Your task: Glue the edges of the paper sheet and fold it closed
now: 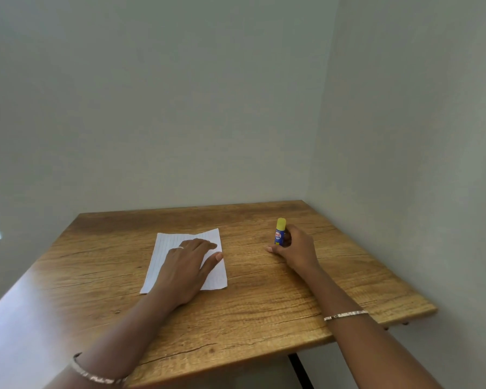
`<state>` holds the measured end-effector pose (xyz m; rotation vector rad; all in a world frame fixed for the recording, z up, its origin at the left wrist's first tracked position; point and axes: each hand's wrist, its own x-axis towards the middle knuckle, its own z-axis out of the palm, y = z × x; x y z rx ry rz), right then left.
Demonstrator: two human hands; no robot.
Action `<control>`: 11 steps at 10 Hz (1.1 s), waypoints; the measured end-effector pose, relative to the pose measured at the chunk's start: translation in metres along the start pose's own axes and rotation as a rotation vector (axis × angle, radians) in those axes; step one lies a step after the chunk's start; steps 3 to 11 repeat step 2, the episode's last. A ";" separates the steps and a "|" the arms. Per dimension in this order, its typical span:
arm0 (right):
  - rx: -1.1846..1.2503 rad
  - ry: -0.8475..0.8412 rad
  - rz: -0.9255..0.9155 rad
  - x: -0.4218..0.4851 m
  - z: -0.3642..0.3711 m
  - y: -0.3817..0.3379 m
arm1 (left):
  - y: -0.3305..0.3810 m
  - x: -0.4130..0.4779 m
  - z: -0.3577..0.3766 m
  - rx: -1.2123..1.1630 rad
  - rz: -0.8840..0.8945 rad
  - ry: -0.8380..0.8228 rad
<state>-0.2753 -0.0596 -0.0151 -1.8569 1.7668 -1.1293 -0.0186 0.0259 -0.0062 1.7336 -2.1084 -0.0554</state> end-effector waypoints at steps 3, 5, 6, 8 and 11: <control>0.062 -0.025 0.096 -0.012 -0.013 -0.005 | 0.006 -0.019 -0.008 0.058 -0.007 0.144; 0.062 -0.025 0.096 -0.012 -0.013 -0.005 | 0.006 -0.019 -0.008 0.058 -0.007 0.144; 0.062 -0.025 0.096 -0.012 -0.013 -0.005 | 0.006 -0.019 -0.008 0.058 -0.007 0.144; 0.062 -0.025 0.096 -0.012 -0.013 -0.005 | 0.006 -0.019 -0.008 0.058 -0.007 0.144; 0.062 -0.025 0.096 -0.012 -0.013 -0.005 | 0.006 -0.019 -0.008 0.058 -0.007 0.144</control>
